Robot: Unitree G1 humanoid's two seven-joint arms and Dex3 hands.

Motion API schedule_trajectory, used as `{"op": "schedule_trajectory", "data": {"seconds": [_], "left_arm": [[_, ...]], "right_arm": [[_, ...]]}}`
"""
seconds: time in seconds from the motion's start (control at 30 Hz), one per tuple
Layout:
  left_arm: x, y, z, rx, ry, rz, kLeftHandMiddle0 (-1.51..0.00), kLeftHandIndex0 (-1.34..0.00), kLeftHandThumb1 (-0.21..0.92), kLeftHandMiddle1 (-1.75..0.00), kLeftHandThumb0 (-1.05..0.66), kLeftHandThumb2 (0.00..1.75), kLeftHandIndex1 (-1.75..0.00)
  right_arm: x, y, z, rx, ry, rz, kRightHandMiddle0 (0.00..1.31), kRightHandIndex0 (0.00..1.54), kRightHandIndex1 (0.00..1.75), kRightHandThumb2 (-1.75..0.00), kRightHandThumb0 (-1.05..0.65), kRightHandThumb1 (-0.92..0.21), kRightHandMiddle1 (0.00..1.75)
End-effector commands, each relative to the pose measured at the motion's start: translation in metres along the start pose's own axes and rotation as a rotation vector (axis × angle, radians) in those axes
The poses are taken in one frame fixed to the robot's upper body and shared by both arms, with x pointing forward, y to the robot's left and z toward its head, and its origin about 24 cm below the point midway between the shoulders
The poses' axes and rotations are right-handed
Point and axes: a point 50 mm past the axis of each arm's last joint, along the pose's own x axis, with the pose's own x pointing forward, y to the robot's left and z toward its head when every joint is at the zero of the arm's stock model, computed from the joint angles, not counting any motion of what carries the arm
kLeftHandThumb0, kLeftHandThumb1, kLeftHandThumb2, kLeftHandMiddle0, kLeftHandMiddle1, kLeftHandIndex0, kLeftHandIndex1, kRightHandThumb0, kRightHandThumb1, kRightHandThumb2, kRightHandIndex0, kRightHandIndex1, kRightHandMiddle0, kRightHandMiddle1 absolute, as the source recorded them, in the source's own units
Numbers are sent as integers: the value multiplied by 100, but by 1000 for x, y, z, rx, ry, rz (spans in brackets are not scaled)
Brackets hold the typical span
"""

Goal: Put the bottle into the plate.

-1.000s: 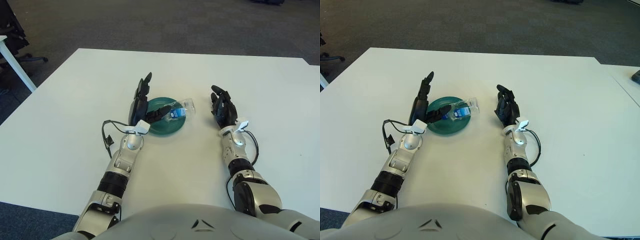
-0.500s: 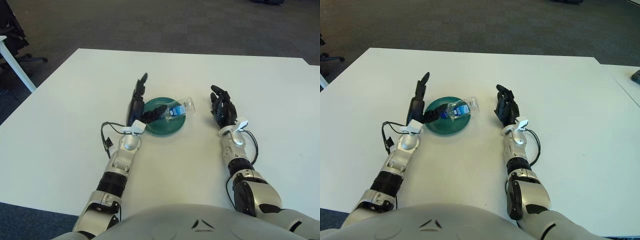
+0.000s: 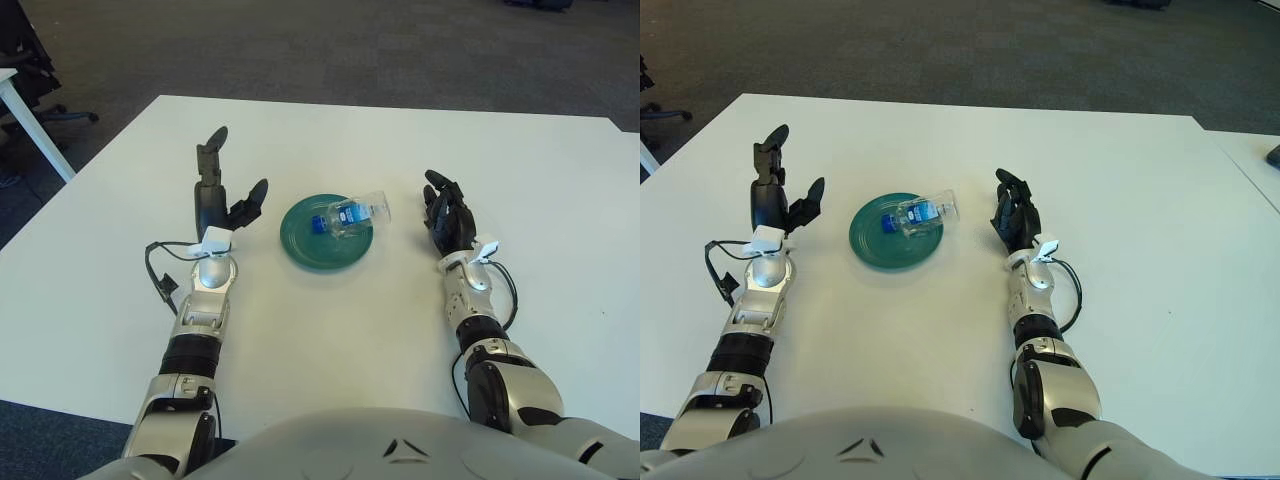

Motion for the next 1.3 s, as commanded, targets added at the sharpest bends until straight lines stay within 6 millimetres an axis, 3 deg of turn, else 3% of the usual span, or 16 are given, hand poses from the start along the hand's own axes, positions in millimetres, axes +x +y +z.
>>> {"op": "schedule_trajectory", "data": {"seconds": [0.0,0.47,0.93,1.27], "left_arm": [[-4,15,-8,-15,33,-5,-42,-9,92,-19,-90,64,-109],[-20,12,-28,-122,213,-75,-46,-12,92,-24,-75,78,-108],[-36,4,-39,-287,349,-193,-54,-27,92,-42,-62,71,-108],[-53,-11,-56,-368,471,-223,-52,-28,90,-55,-57,70,-108]], "right_arm": [[-47,-4,-58,71,279,-74,0,34,0,-77,-81,-92,68],[-49,-7,-56,63,270,-68,0,34,0,-78,-82,-92,68],[-50,-8,-53,69,235,-73,0,36,1,-74,-83,-92,73],[-52,-4,-45,73,138,-26,0,37,1,-73,-83,-92,82]]}}
